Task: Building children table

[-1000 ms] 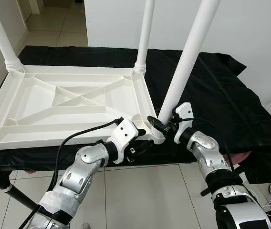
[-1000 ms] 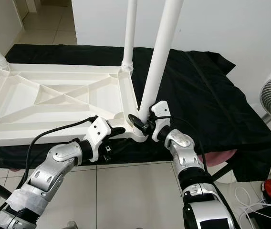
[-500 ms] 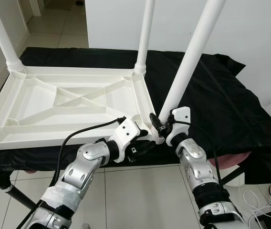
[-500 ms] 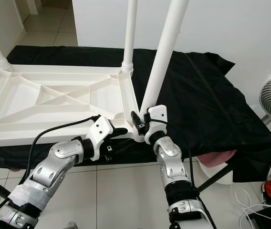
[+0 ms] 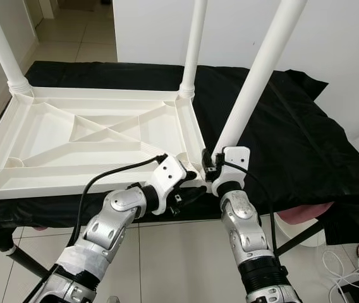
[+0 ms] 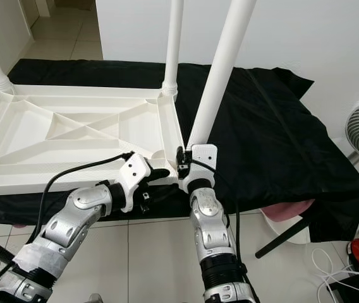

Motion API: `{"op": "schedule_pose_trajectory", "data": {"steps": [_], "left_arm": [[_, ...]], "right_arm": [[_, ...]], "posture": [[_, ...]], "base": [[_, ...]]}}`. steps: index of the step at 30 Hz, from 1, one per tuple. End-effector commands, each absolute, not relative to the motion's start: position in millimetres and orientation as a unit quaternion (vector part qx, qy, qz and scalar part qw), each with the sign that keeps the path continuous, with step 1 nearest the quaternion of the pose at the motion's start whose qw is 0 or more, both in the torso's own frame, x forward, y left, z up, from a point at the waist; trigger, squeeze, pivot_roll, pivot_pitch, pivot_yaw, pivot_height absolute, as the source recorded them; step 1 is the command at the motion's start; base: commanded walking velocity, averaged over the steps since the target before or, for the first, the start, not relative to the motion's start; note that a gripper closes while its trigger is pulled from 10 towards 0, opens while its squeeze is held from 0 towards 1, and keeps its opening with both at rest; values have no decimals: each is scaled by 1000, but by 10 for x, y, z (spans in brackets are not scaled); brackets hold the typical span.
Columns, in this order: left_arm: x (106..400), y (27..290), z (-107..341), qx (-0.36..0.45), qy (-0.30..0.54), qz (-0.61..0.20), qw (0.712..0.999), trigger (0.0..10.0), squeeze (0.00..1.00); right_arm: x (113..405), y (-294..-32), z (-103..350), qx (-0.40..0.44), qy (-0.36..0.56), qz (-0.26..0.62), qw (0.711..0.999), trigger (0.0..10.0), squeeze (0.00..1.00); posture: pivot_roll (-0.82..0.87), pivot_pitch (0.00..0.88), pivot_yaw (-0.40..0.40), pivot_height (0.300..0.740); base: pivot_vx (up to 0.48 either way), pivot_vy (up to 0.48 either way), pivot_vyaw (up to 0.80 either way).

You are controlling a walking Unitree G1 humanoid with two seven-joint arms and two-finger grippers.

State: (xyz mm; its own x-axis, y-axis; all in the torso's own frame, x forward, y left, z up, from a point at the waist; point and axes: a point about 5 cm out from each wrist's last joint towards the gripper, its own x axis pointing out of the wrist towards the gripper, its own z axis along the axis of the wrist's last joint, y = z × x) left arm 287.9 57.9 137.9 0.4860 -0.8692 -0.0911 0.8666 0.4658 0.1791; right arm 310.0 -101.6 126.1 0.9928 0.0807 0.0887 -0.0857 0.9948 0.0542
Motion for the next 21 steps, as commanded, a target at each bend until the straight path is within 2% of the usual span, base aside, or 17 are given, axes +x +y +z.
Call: {"op": "schedule_pose_trajectory", "data": {"steps": [1,12,18,19,21], "left_arm": [[2897,573,1390,102,-9,-509,855,10000,0],[2895,580,1397,102,-10,-509,855,10000,0],[2895,576,1402,104,-10,-511,853,10000,0],[2889,575,1399,104,-10,-512,853,10000,0],[2880,574,1397,104,-10,-514,852,10000,0]], "right_arm": [[3080,-1078,1184,32,-21,29,999,10000,1000],[3168,-1167,1257,18,-31,67,997,10000,1000],[3278,-1298,1318,-5,-24,147,989,10000,1000],[3290,-1313,1344,-16,-29,176,984,10000,0],[3300,-1337,1379,-41,-37,211,976,10000,0]], "posture": [[-42,0,-70,740],[-23,0,-63,740],[-15,0,-65,740],[-18,0,-64,740],[-19,0,-64,740]], "base": [[0,0,0],[0,0,0],[0,0,0],[0,0,0],[0,0,0]]}}
